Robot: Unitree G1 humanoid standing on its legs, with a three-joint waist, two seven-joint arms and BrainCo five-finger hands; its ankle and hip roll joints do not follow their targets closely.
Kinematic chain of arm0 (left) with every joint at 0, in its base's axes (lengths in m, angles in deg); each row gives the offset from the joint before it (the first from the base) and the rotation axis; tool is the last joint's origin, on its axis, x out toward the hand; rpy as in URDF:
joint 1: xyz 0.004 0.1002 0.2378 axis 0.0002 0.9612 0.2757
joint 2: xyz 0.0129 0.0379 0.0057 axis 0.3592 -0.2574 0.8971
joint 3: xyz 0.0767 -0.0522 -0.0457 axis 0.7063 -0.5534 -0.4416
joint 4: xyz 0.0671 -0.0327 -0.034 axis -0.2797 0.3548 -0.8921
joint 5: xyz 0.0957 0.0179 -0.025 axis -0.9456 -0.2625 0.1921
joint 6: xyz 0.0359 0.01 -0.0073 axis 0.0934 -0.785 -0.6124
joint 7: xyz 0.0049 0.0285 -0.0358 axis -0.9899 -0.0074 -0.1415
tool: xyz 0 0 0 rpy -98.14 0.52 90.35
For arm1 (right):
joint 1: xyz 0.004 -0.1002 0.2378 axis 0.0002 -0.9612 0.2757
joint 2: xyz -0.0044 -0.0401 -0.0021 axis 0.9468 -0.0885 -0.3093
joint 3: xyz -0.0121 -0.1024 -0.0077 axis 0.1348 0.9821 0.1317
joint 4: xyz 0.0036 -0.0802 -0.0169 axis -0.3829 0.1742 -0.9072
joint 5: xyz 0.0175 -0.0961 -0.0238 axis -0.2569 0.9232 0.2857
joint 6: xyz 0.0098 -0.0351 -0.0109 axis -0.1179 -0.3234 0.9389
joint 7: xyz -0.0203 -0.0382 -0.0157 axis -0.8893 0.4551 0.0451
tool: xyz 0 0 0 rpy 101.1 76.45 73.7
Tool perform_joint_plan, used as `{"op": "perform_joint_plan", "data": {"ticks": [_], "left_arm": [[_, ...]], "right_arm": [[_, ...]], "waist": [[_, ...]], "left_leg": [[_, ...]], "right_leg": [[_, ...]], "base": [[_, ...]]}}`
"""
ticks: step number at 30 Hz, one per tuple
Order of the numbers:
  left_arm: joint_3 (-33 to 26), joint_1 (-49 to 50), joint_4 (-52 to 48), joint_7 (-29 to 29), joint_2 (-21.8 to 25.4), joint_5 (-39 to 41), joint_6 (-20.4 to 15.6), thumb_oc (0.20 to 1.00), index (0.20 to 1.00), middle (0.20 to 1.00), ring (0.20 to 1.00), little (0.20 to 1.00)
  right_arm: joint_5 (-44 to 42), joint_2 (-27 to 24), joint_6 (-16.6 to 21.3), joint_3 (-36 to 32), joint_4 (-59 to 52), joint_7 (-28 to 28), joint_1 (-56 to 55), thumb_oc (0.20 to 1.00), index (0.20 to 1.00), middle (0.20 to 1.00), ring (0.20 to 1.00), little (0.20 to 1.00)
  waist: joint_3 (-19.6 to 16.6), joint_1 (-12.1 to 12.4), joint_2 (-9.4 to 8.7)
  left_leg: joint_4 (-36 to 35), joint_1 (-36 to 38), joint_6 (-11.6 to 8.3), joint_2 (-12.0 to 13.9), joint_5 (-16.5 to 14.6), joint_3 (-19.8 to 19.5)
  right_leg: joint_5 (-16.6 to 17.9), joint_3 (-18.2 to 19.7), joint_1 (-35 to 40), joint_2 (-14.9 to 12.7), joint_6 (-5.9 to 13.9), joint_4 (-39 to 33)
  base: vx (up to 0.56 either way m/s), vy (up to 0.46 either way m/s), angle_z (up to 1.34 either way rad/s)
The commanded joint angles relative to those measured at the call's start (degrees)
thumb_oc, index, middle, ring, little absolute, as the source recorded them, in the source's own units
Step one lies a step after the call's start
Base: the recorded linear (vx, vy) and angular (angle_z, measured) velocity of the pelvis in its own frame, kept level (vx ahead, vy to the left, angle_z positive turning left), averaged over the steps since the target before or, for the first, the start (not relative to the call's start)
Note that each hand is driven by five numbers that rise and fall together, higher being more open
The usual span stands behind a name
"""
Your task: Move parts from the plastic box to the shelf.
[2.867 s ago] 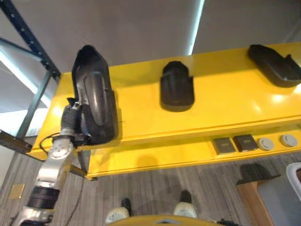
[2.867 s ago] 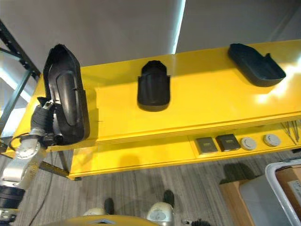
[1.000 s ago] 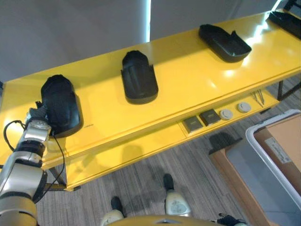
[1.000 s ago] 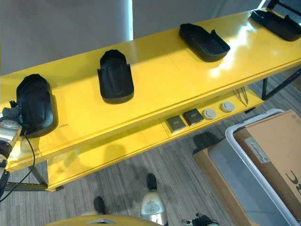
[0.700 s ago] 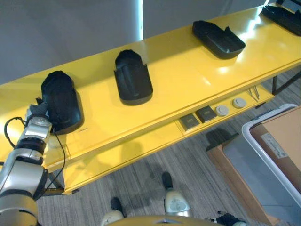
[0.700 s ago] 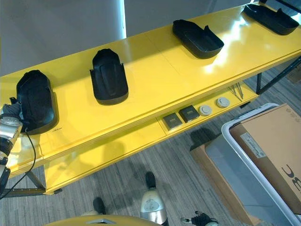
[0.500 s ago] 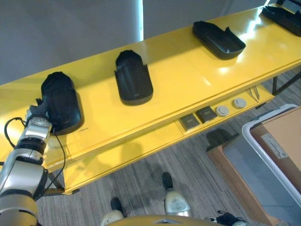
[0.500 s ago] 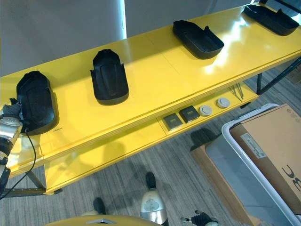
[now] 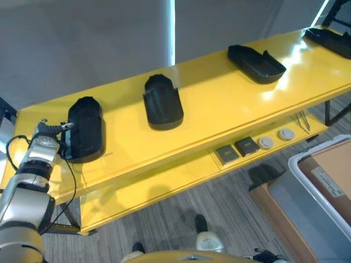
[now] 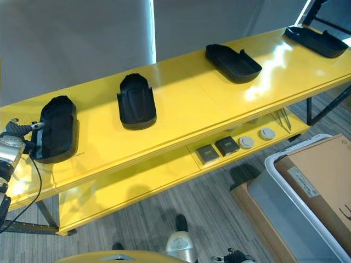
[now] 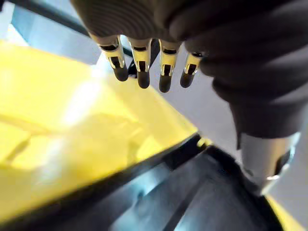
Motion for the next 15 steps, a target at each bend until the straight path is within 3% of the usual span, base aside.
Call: {"op": "perform_joint_plan", "data": {"ticks": [1,3,4,6,9,14,15], "left_arm": [[-1.69,-1.74,-3.66,2.83,8.58,-3.17,-6.34,1.0,1.0,1.0,1.0,1.0],[-2.16,-1.11,-7.47,3.61,10.02,-1.46,-8.59,1.0,1.0,1.0,1.0,1.0],[-4.51,0.82,-16.37,2.55,11.56,4.56,-11.26,1.0,1.0,1.0,1.0,1.0],[-7.98,4.22,-25.11,-0.48,10.75,9.49,-12.82,1.0,1.0,1.0,1.0,1.0],[-14.85,13.89,-42.6,-7.19,4.99,17.15,-11.6,1.0,1.0,1.0,1.0,1.0],[-19.75,27.1,-57.79,-15.6,-5.4,21.98,-11.81,1.0,1.0,1.0,1.0,1.0],[-20.72,31.44,-60.95,-19.59,-8.35,25.3,-12.61,1.0,1.0,1.0,1.0,1.0]], "right_arm": [[0.77,0.0,-0.17,0.02,1.64,0.91,-1.59,1.0,1.0,1.0,1.0,1.0],[0.62,0.47,-0.11,-0.06,1.85,1.15,-1.68,1.0,1.0,1.0,1.0,1.0],[0.4,1.5,-0.07,-0.54,1.77,1.86,-2.12,1.0,1.0,1.0,1.0,1.0],[0.29,2.49,0.25,-1.11,1.96,2.33,-2.36,1.0,1.0,1.0,1.0,1.0],[0.16,4.35,-0.01,-2.54,1.46,3.43,-2.84,1.0,1.0,1.0,1.0,1.0],[0.15,6.44,-0.49,-4.03,0.83,5.52,-3.61,1.0,1.0,1.0,1.0,1.0],[0.15,7.07,-0.53,-4.84,1.21,5.92,-3.48,1.0,1.0,1.0,1.0,1.0]], "waist": [[-2.11,0.6,-0.02],[-2.42,1.17,-0.08],[-2.77,2.15,-0.21],[-2.95,3.01,-0.4],[-2.96,4.61,-0.84],[-3.01,6.62,-1.3],[-3.02,7.5,-1.37]], "left_leg": [[4.03,-3.19,2.59,1.4,-0.07,-1.41],[3.86,-3.04,2.6,1.38,-0.11,-1.57],[3.62,-2.78,2.67,1.33,-0.25,-1.78],[3.49,-2.71,2.7,1.23,-0.39,-2.13],[3.47,-2.79,2.61,1.11,-0.5,-2.94],[3.43,-2.96,2.52,1.0,-0.5,-4.03],[3.34,-3.02,2.47,0.95,-0.39,-4.26]], "right_leg": [[-7.18,-0.05,2.41,-2.99,2.58,4.89],[-7.12,-0.34,2.8,-3.02,2.59,4.58],[-6.96,-0.89,3.33,-3.18,2.68,4.13],[-6.87,-1.29,3.75,-3.27,2.76,3.72],[-6.58,-2.14,4.34,-3.41,2.8,3.14],[-5.95,-3.42,4.95,-3.48,2.86,2.21],[-5.54,-3.88,5.18,-3.45,2.8,1.68]], "base": [[-0.02,-0.023,0.08],[-0.02,-0.03,0.08],[-0.02,-0.035,0.12],[-0.02,-0.031,0.21],[-0.02,-0.025,0.11],[-0.02,-0.021,0.1],[-0.01,-0.009,0.06]]}}
